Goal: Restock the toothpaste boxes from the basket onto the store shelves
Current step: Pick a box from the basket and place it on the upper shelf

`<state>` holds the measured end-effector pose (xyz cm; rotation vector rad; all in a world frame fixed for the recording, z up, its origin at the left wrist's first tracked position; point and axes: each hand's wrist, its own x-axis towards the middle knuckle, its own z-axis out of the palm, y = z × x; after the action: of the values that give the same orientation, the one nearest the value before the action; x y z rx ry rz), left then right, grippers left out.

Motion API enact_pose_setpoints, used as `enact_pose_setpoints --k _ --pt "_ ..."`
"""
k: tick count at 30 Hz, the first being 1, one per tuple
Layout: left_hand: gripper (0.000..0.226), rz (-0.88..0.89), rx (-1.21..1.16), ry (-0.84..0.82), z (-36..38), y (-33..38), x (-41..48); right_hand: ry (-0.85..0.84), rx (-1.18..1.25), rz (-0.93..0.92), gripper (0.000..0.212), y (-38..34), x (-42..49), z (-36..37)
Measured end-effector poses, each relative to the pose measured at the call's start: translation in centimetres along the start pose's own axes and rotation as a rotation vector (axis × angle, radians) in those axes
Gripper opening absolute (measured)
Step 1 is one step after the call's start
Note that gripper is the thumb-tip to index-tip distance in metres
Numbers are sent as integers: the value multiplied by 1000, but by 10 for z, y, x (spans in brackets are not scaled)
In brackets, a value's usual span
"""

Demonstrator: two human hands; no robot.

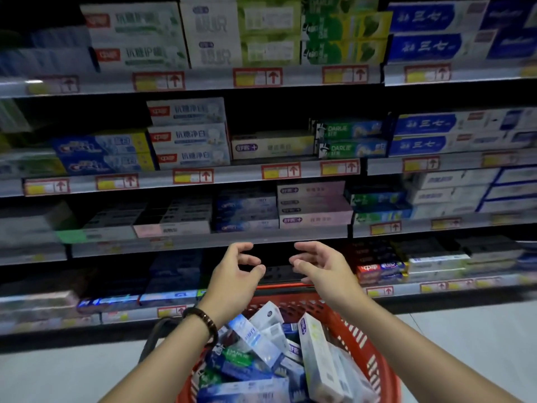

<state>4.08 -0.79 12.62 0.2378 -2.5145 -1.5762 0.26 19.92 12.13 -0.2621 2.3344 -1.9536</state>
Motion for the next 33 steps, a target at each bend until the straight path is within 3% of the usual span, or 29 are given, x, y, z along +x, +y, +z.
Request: enact_pose_setpoints --k 8,13,22,27,33 --pt "38 -92 -23 -100 34 -30 -7 27 -9 110 21 47 -11 -18" --pt "32 -270 -125 -243 53 -29 -7 18 87 208 19 55 -13 -22" --pt "31 -240 -59 -328 67 -26 -11 -42 58 281 17 55 -19 -33" --pt "25 -230 9 -368 66 -30 -15 -108 -82 388 9 71 -16 -41" --pt "17 -235 39 -296 52 -32 -11 -111 -197 427 8 81 -14 -44"
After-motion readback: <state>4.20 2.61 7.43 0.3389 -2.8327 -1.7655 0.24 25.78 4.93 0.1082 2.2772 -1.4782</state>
